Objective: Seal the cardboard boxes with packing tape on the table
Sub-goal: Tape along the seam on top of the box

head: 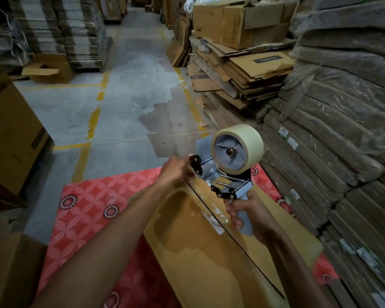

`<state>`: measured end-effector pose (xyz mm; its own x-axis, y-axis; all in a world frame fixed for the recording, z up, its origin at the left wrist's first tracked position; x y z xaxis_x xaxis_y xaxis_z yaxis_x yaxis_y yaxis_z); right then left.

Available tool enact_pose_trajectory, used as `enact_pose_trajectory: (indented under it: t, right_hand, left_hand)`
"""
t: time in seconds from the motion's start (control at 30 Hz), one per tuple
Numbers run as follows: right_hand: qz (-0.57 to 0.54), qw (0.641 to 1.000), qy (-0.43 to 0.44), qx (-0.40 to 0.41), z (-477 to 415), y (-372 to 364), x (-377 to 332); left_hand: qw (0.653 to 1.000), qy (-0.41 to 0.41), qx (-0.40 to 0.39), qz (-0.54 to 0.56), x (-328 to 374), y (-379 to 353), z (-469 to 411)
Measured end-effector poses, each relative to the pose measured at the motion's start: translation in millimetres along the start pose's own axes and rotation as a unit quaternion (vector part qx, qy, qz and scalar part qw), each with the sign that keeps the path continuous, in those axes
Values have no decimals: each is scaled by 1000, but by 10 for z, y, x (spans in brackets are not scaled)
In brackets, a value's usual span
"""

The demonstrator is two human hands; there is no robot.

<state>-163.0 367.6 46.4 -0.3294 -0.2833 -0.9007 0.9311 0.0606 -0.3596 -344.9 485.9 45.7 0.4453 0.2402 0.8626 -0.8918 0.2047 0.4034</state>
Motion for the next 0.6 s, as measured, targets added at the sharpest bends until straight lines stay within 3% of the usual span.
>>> enact_pose_trajectory:
  t: [0.07, 0.13, 0.33, 0.6]
  right_hand:
    - [-5, 1000, 10, -7, -13, -28, -68]
    - [-16, 1000, 12, -6, -26, -26, -102]
    - [-2, 1000, 5, -17, -24, -18, -57]
    - [7, 999, -2, -32, -76, -51, 12]
  left_hand:
    - [946, 145, -186, 221, -139, -413, 233]
    - [894, 161, -255, 330, -98, -599, 329]
    - [879, 174, -188, 402, -174, -622, 356]
    - [857, 178, -203, 439, -379, -667, 325]
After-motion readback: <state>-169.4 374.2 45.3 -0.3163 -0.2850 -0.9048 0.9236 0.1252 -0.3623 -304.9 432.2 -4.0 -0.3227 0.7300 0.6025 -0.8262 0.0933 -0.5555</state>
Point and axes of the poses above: each hand's wrist, its own z-axis away from the middle knuckle, its own y-axis out of the back of the hand, x = y × z, the point moved 9 cm from there along -z, towards the middle knuckle, and after that the axes turned 14 degrees about -z, right-handed, at the moved point
